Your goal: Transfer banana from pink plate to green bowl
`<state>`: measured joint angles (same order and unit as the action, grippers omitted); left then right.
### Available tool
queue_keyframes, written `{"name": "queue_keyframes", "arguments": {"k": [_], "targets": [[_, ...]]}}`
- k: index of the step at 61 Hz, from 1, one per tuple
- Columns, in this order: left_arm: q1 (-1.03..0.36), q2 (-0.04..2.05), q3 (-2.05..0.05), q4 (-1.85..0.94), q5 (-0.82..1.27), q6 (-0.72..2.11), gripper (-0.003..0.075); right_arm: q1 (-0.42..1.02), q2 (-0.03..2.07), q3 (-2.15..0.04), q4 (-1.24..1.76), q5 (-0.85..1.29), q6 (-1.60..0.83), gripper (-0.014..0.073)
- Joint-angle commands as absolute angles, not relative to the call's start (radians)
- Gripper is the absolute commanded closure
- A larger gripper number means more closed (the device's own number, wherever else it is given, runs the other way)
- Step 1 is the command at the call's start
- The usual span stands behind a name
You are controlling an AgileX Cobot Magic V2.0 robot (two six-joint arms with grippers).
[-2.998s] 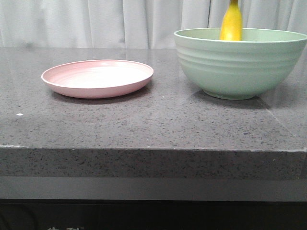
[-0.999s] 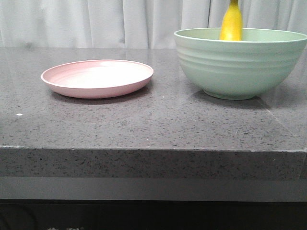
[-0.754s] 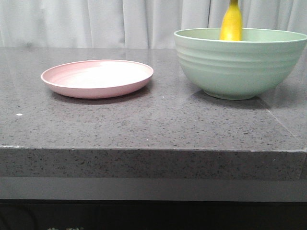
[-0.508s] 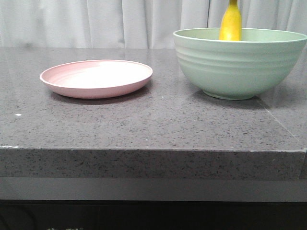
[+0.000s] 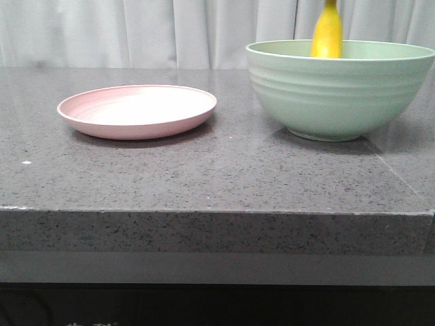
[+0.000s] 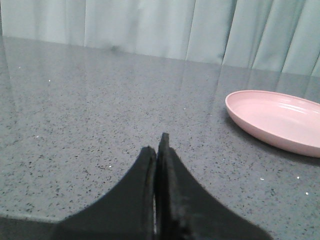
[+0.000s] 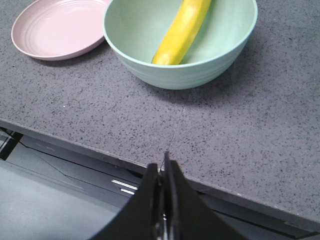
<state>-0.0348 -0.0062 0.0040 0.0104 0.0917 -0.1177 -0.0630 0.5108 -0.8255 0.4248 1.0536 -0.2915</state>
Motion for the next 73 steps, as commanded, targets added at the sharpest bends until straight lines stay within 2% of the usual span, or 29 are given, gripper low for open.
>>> {"name": "queue_keyframes", "arguments": {"k": [1, 15, 73], "targets": [[-0.044, -0.032, 0.008, 0.006, -0.021, -0.128, 0.0738, -0.069, 0.514, -0.848, 0.453, 1.0, -0.295, 0.0662], [-0.088, -0.032, 0.008, 0.042, -0.066, -0.124, 0.0738, -0.069, 0.514, -0.848, 0.453, 1.0, -0.295, 0.0662], [-0.085, -0.032, 0.008, -0.038, -0.07, -0.022, 0.0738, -0.069, 0.514, -0.848, 0.453, 1.0, -0.295, 0.0662]]}}
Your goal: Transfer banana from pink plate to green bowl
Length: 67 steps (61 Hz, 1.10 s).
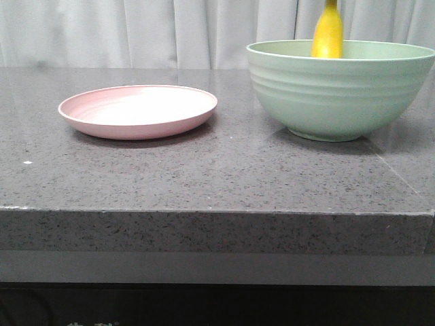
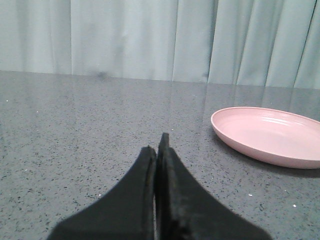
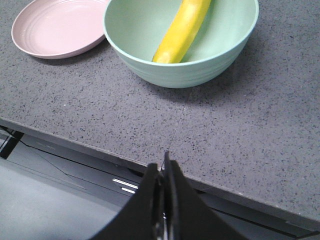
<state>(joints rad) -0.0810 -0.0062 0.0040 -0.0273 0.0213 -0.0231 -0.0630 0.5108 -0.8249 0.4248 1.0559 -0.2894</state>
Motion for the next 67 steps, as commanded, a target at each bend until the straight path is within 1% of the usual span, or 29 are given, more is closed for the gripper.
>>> {"name": "queue_keyframes", "arguments": {"k": [1, 53, 60, 67], "targets": [[-0.085, -0.032, 0.008, -0.038, -0.07, -0.022, 0.0738, -0.069, 0.514, -0.848, 0.453, 1.0, -0.295, 0.0662], [-0.085, -0.032, 0.008, -0.038, -0.07, -0.022, 0.0738, -0.069, 0.514, -0.848, 0.452, 0.998, -0.296, 0.0662], [-0.085, -0.032, 0.008, -0.038, -0.07, -0.022, 0.0738, -0.068, 0.5, -0.833, 0.408, 0.934, -0.295, 0.0662], [-0.085, -0.032, 0.008, -0.038, -0.07, -0.022, 0.0738, -0.06, 0.456, -0.779, 0.378, 0.776, -0.294, 0.0662]]}}
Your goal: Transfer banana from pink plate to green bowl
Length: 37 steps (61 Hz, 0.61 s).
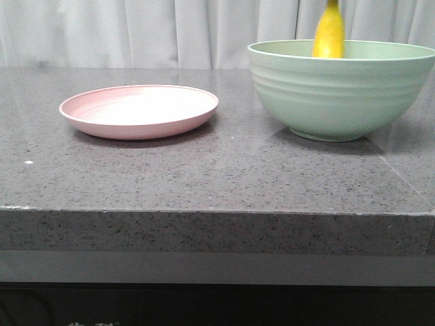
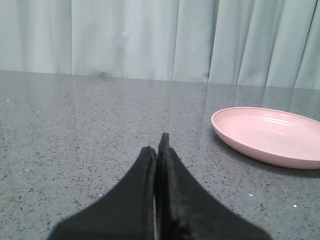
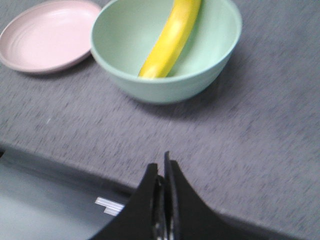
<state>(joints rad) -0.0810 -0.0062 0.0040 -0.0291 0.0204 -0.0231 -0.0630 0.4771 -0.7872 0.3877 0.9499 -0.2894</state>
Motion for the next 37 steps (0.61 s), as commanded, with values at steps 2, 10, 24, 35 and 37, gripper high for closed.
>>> {"name": "queue_keyframes", "arguments": {"k": [2, 10, 24, 35, 37], "targets": [[-0.085, -0.032, 0.008, -0.038, -0.07, -0.022, 0.0738, -0.057, 0.435, -0.757, 0.366, 0.733, -0.294, 0.0662], [-0.085, -0.032, 0.008, -0.038, -0.07, -0.022, 0.0738, -0.046, 0.336, -0.619, 0.28, 0.527, -0.284, 0.0662], [-0.085, -0.032, 0.008, -0.038, -0.07, -0.022, 0.0738, -0.046, 0.167, -0.361, 0.106, 0.3, -0.053, 0.0662], [-0.085, -0.032, 0.008, -0.038, -0.07, -0.022, 0.0738, -0.046, 0.07, -0.213, 0.079, 0.198, 0.036, 0.0662], [-0.085, -0.032, 0.008, -0.038, -0.07, -0.022, 0.0738, -0.046, 0.056, -0.188, 0.079, 0.176, 0.036, 0.0662]]}}
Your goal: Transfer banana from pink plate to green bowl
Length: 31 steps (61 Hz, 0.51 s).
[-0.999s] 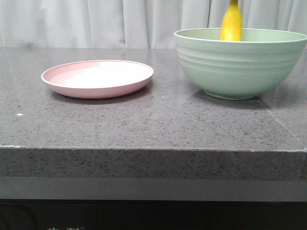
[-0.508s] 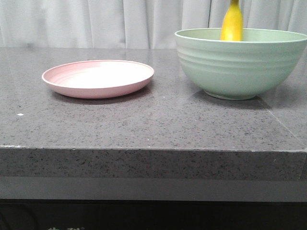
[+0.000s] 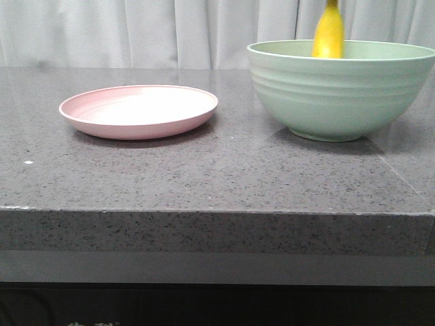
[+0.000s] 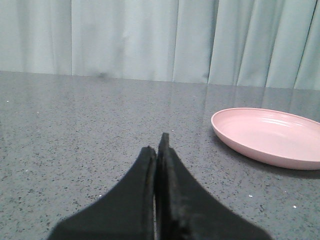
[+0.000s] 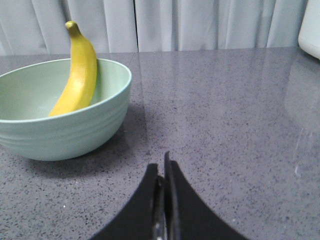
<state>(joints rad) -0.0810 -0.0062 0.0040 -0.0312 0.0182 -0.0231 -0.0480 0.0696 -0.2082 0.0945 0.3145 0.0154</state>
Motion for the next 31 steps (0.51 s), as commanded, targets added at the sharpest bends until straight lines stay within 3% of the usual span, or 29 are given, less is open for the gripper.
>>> {"name": "queue_keyframes", "arguments": {"k": [1, 21, 31], "targets": [[-0.085, -0.032, 0.008, -0.038, -0.07, -0.022, 0.0738, -0.046, 0.05, -0.178, 0.079, 0.166, 0.036, 0.0662], [-0.085, -0.031, 0.008, -0.038, -0.07, -0.022, 0.0738, -0.046, -0.035, 0.016, 0.076, -0.058, 0.036, 0.0662], [-0.085, -0.031, 0.008, -0.038, -0.07, -0.022, 0.0738, -0.046, -0.035, 0.024, 0.05, -0.048, 0.036, 0.0662]]}}
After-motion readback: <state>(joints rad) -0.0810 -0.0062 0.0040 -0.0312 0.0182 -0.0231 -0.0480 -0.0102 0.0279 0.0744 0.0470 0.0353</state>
